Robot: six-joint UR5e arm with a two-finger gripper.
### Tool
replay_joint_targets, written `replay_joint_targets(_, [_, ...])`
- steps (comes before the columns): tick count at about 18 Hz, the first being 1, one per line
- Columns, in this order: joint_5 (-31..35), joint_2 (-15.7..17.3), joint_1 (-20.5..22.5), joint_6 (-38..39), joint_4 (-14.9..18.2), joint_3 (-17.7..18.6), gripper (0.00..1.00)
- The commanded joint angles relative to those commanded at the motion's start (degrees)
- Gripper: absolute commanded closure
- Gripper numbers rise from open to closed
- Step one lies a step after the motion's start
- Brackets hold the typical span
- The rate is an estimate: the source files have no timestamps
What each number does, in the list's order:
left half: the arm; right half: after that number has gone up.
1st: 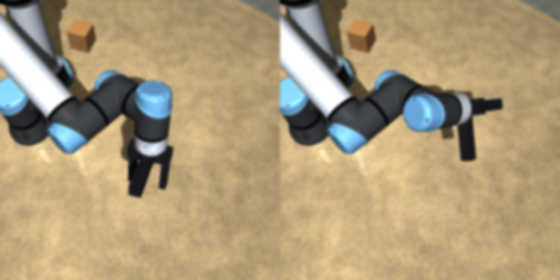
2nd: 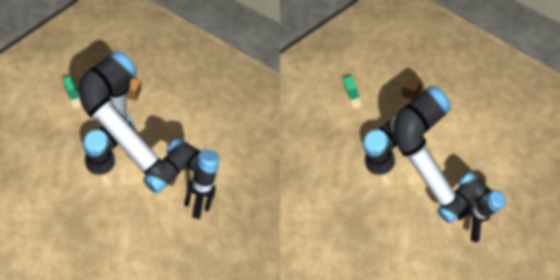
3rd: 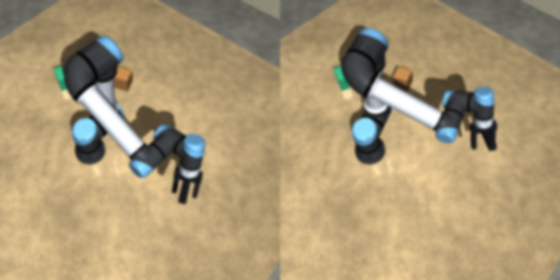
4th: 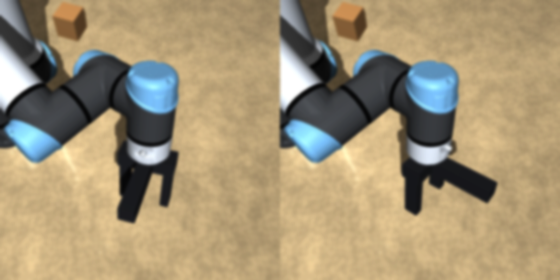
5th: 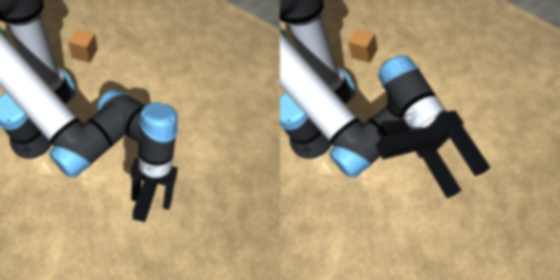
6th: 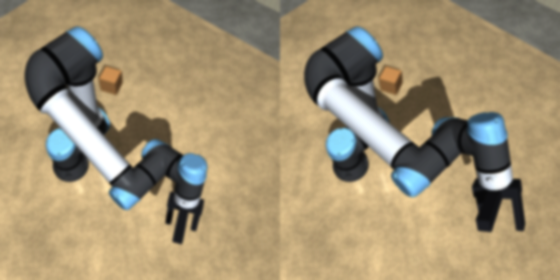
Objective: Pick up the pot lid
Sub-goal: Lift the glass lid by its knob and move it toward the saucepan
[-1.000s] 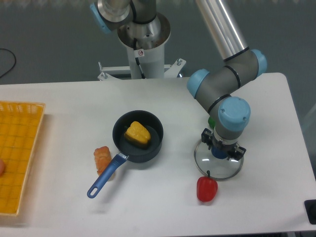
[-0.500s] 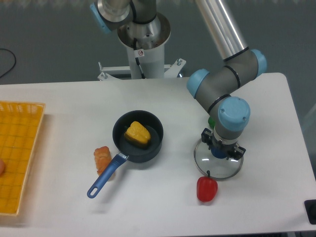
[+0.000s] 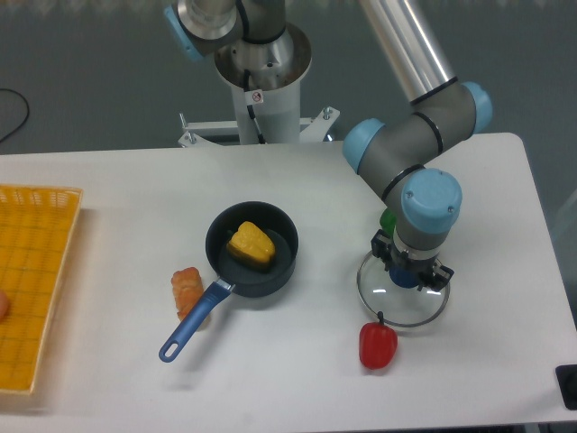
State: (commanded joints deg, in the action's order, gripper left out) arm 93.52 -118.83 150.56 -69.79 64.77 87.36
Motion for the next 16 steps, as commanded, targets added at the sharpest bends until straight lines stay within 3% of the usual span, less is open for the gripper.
replay_joint_targets(10, [-0.3, 3.3, -3.0, 0.1, 5.4, 0.0, 0.38])
replay_joint_targets(16, [-0.4, 6.0, -7.7, 0.1, 9.4, -0.9, 0.39])
